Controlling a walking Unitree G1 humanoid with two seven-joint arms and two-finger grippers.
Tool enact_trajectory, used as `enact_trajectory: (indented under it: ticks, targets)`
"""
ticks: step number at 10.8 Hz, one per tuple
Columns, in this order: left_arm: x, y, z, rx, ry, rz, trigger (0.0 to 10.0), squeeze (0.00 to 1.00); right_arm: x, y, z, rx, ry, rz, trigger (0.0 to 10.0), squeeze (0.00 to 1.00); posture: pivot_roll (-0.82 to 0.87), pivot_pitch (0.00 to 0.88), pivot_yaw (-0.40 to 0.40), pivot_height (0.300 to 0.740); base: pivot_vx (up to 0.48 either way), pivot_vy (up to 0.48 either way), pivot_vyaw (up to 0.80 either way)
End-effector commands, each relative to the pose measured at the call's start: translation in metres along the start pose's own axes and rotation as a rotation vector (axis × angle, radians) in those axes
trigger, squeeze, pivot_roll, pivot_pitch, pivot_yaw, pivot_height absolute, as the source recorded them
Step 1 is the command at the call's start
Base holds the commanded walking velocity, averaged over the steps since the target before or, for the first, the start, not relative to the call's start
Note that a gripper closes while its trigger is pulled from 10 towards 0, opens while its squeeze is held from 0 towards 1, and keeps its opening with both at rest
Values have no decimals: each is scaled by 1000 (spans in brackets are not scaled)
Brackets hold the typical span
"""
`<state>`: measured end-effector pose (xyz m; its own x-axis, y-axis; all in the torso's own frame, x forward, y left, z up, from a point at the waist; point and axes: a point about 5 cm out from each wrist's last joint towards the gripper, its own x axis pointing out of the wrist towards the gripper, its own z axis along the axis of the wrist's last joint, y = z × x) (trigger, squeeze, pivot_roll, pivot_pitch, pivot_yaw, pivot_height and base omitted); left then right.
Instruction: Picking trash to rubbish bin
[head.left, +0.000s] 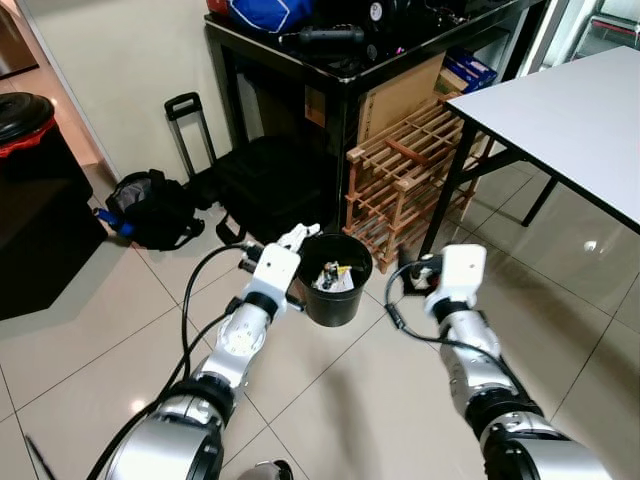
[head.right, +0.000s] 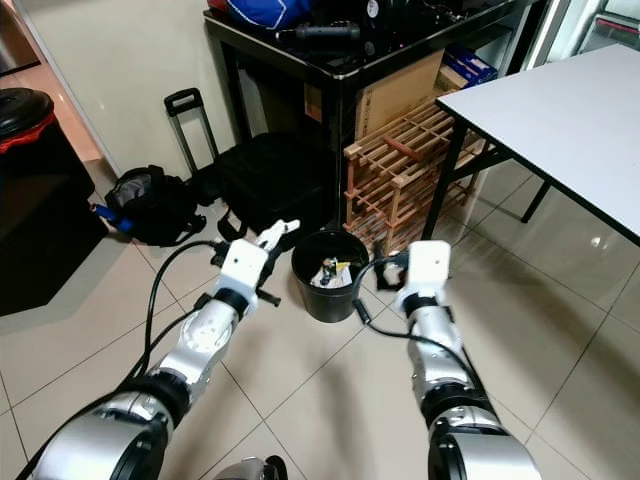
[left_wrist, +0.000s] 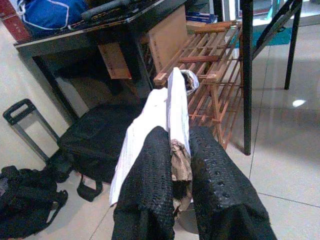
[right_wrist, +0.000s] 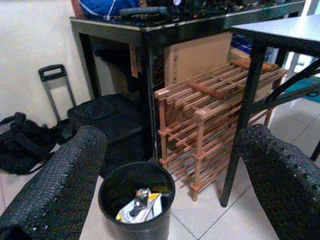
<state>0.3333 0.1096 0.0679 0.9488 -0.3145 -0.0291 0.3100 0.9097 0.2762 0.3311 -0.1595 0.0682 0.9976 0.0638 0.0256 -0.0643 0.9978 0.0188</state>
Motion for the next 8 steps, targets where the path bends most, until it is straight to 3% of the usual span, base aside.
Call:
enact_trajectory:
  ticks: [1,8]
  targets:
    - [-2,4,2,4,-32,19,10000,0,-4,-3,0,5,-23,-17,10000,0,-65,64,67,740,0,0,0]
    - [-17,18,-3,12,-87,105,10000,0,-12,-14,1,-25,-61,-44,10000,0,-48,45,37,740,0,0,0]
